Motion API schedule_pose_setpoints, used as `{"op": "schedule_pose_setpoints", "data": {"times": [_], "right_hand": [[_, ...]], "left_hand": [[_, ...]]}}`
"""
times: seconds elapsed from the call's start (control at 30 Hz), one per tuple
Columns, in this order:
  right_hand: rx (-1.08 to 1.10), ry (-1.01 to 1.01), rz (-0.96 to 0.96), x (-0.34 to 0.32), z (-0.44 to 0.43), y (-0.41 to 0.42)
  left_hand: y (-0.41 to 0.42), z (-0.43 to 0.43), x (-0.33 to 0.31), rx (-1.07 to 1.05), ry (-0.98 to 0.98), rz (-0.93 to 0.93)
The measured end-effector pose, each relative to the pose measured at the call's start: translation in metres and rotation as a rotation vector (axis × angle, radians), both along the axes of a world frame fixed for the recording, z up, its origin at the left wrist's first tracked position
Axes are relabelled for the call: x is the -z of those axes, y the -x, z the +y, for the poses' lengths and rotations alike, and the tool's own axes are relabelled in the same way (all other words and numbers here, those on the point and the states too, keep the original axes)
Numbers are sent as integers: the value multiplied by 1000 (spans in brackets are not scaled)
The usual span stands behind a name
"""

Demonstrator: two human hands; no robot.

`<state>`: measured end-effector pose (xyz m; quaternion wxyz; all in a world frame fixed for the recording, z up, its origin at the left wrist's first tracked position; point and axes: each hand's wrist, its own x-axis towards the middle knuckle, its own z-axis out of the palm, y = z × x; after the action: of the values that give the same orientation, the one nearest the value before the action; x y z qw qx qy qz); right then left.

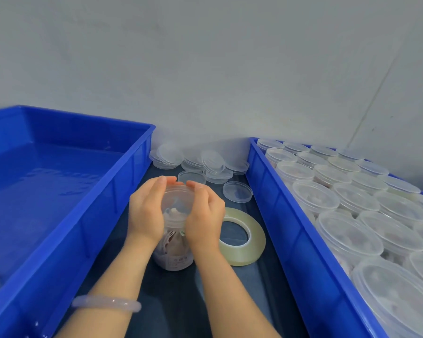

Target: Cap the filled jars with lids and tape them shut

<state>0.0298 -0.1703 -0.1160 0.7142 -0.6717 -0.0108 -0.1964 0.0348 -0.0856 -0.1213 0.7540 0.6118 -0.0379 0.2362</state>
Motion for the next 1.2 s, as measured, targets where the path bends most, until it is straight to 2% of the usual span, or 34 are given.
{"op": "schedule_pose_setpoints", "data": {"times": [0.27,0.4,0.5,0.6,0.8,1.0,1.2], "right_hand": [[13,72,105,-21,-4,14],[85,-18,-119,-75,-19,38],[124,-71,-263,-126,-44,58],[179,-116,-356,-158,-83,78],[430,-113,-327,-155,-155,102],[558,19,-341,-155,-206,126],[849,155,-373,-168,-266,150]], "left_hand": [[7,-7,-13,-50,31,34],[30,-23,-73,1,95,-113],[51,-47,-131,129,149,-264],[62,-87,-165,242,139,-339],[70,-166,-162,447,101,-253],[87,-216,-153,607,176,-195],[98,-291,-168,848,243,-156]]}}
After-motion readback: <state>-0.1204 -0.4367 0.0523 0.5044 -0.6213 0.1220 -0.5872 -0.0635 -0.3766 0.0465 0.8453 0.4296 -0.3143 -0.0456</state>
